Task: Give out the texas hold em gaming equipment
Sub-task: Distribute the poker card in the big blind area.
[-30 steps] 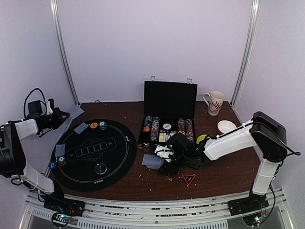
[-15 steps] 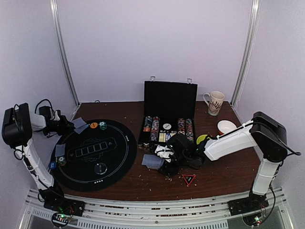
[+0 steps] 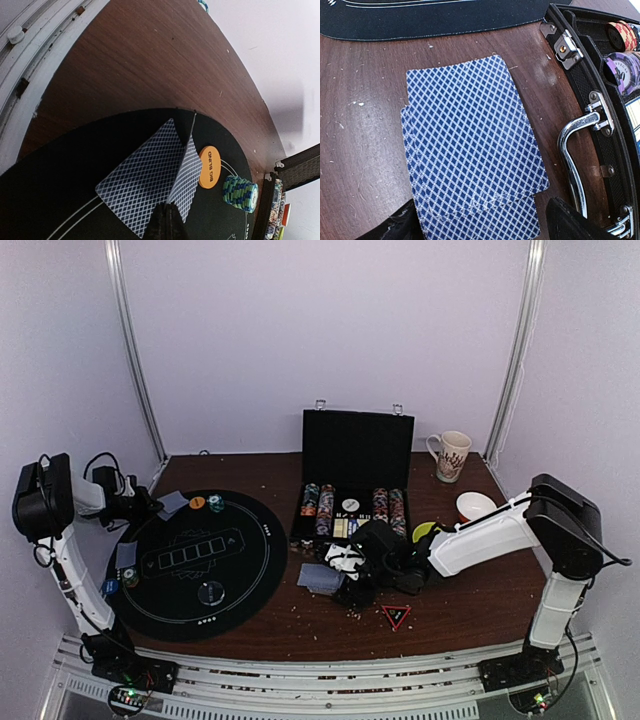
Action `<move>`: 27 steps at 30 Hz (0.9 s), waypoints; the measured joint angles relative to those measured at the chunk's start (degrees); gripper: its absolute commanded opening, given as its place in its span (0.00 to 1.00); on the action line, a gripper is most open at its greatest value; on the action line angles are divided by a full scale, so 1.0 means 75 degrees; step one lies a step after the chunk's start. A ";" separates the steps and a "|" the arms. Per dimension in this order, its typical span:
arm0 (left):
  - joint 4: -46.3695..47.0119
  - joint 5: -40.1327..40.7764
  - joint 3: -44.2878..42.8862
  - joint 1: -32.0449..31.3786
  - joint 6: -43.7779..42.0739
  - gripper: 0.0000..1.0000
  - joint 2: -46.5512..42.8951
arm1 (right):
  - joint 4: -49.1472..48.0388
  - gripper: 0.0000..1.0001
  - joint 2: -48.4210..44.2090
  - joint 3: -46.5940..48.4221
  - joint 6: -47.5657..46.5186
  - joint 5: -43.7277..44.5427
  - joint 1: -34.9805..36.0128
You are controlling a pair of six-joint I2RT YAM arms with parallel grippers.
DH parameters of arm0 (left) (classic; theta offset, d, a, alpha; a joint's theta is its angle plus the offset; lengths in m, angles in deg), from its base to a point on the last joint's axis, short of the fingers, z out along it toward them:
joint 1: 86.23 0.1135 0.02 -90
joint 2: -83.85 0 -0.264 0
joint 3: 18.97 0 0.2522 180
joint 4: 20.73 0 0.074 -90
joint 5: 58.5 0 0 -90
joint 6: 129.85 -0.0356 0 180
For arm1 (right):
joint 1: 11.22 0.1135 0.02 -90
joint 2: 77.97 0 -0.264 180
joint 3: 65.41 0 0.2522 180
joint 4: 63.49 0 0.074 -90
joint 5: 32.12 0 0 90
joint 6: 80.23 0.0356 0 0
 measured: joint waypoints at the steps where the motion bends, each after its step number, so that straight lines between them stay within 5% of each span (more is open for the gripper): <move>1: 0.0023 0.0003 0.0000 0.0000 0.0017 0.00 0.0000 | 0.0000 0.87 0.0000 0.0000 0.0000 0.0000 0.0000; 9: 0.0128 0.0152 0.0047 0.0000 0.0099 0.00 0.0000 | 0.0006 0.87 -0.0003 0.0000 0.0003 0.0000 0.0000; 12: -0.0017 0.0323 0.0047 0.0000 -0.0009 0.18 0.0000 | 0.0006 0.87 -0.0009 -0.0012 0.0003 0.0000 0.0000; 20: -0.0493 0.0673 0.0038 0.0000 -0.0353 0.45 -0.0032 | 0.0026 0.87 -0.0020 -0.0017 0.0000 0.0000 0.0000; 27: -0.1169 0.1437 -0.0012 0.0000 -0.0691 0.53 -0.0766 | 0.0029 0.87 -0.0020 -0.0017 0.0000 0.0000 0.0000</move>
